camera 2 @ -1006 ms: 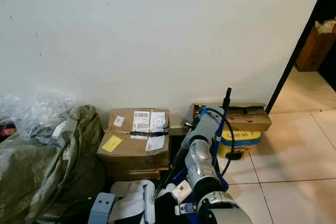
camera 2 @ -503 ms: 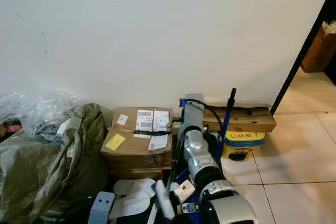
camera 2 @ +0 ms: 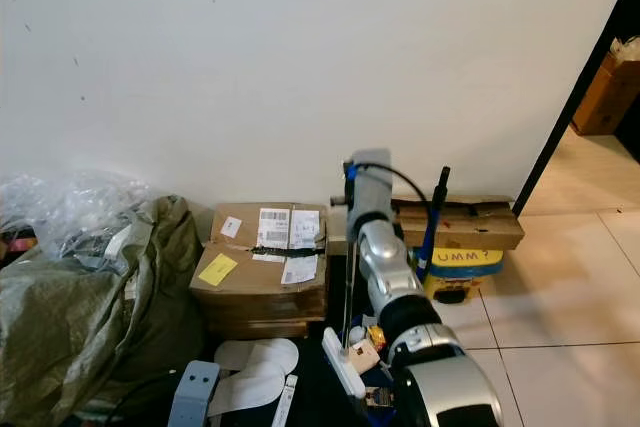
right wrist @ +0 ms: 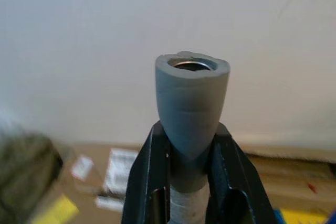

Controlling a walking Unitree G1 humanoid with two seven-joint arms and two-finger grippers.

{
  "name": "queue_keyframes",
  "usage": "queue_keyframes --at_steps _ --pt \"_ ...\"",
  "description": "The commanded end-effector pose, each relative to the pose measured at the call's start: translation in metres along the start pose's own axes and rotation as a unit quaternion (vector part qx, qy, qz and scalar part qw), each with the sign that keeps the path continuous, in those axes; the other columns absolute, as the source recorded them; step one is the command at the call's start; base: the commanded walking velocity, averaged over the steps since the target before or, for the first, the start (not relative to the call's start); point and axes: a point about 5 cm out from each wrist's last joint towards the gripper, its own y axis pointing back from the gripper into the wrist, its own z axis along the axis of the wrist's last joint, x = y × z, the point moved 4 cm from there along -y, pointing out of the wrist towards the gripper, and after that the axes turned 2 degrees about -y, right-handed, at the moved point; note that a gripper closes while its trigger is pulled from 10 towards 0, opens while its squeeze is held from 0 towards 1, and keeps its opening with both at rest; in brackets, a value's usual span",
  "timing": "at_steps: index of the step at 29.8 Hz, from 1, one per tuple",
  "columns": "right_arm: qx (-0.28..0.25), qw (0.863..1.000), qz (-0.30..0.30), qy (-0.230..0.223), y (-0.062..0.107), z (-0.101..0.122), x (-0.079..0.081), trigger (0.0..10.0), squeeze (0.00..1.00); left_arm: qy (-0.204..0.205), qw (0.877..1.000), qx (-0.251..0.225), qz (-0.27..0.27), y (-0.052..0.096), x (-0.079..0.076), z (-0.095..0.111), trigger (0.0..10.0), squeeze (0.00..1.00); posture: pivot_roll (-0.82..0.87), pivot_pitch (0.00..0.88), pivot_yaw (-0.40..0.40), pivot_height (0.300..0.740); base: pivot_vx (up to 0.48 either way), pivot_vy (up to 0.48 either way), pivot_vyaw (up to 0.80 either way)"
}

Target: Sweep floor

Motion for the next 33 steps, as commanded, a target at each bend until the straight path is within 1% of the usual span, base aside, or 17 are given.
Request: queue_keyframes --at_steps 1,5,9,14,16,17,18,19,20,22,23,25,26,28,30,32,33 --pt "-0.067 0.997 0.014 -0.039 -0.006 0.034 0.01 10.0 0.0 -0.002 1.0 0.014 -0.001 0.001 0.001 -0.008 10.0 0.0 -0.04 0.08 0.017 0.74 0.0 0.0 0.0" --pt "-0.075 0.996 0.022 -0.049 -0.006 0.039 0.014 10.0 0.0 -0.002 1.0 0.013 -0.001 0.001 0.001 -0.007 10.0 0.0 -0.04 0.074 0.017 0.74 0.0 0.0 0.0" --pt "-0.076 0.993 0.048 -0.073 -0.005 0.044 0.026 10.0 0.0 -0.002 1.0 0.012 -0.001 0.001 0.001 -0.007 10.0 0.0 -0.04 0.066 0.013 0.74 0.0 0.0 0.0" --pt "-0.058 0.993 0.046 -0.09 -0.004 0.038 0.031 10.0 0.0 -0.001 1.0 0.012 -0.001 0.001 0.001 -0.006 10.0 0.0 -0.04 0.066 0.013 0.74 0.0 0.0 0.0" --pt "-0.039 0.992 0.04 -0.109 -0.001 0.027 0.036 10.0 0.0 0.0 1.0 0.012 -0.002 0.001 0.0 -0.007 10.0 0.0 -0.04 0.072 0.009 0.74 0.0 0.0 0.0" --pt "-0.039 0.992 0.04 -0.109 -0.001 0.027 0.036 10.0 0.0 0.0 1.0 0.012 -0.002 0.001 0.0 -0.007 10.0 0.0 -0.04 0.072 0.009 0.74 0.0 0.0 0.0" --pt "-0.021 0.99 0.024 -0.139 0.003 0.015 0.041 10.0 0.0 0.001 1.0 0.013 -0.003 0.001 0.0 -0.007 10.0 0.0 -0.04 0.074 0.009 0.74 0.0 0.0 0.0" --pt "-0.014 0.988 0.014 -0.155 0.004 0.011 0.043 10.0 0.0 0.001 1.0 0.013 -0.003 0.001 0.0 -0.007 10.0 0.0 -0.04 0.074 0.009 0.74 0.0 0.0 0.0" --pt "-0.014 0.988 0.014 -0.155 0.004 0.011 0.043 10.0 0.0 0.001 1.0 0.013 -0.003 0.001 0.0 -0.007 10.0 0.0 -0.04 0.074 0.009 0.74 0.0 0.0 0.0" --pt "0.006 0.979 -0.017 -0.203 0.007 -0.001 0.045 10.0 0.0 0.002 1.0 0.014 -0.004 0.001 0.0 -0.008 10.0 0.0 -0.04 0.081 0.009 0.74 0.0 0.0 0.0" --pt "0.006 0.979 -0.017 -0.203 0.007 -0.001 0.045 10.0 0.0 0.002 1.0 0.014 -0.004 0.001 0.0 -0.008 10.0 0.0 -0.04 0.081 0.009 0.74 0.0 0.0 0.0" --pt "0.017 0.968 -0.043 -0.249 0.011 -0.011 0.047 10.0 0.0 0.002 1.0 0.015 -0.004 0.002 0.0 -0.009 10.0 0.0 -0.03 0.093 0.008 0.74 0.0 0.0 0.0" --pt "0.017 0.968 -0.043 -0.249 0.011 -0.011 0.047 10.0 0.0 0.002 1.0 0.015 -0.004 0.002 0.0 -0.009 10.0 0.0 -0.03 0.093 0.008 0.74 0.0 0.0 0.0" --pt "0.023 0.959 -0.064 -0.274 0.014 -0.017 0.047 10.0 0.0 0.002 1.0 0.017 -0.004 0.002 0.0 -0.011 10.0 0.0 -0.02 0.104 0.009 0.74 0.0 0.0 0.0" --pt "0.026 0.957 -0.072 -0.279 0.015 -0.019 0.046 10.0 0.0 0.001 1.0 0.017 -0.004 0.002 0.0 -0.012 10.0 0.0 -0.02 0.104 0.009 0.74 0.0 0.0 0.0" --pt "0.043 0.95 -0.087 -0.296 0.017 -0.028 0.047 10.0 0.0 0.0 1.0 0.019 -0.004 0.003 0.0 -0.015 10.0 0.0 -0.01 0.117 0.013 0.74 0.0 0.0 0.0" --pt "0.055 0.947 -0.09 -0.303 0.02 -0.035 0.049 10.0 0.0 -0.001 1.0 0.022 -0.004 0.004 0.0 -0.018 10.0 0.0 0.01 0.14 0.017 0.74 0.0 0.0 0.0"
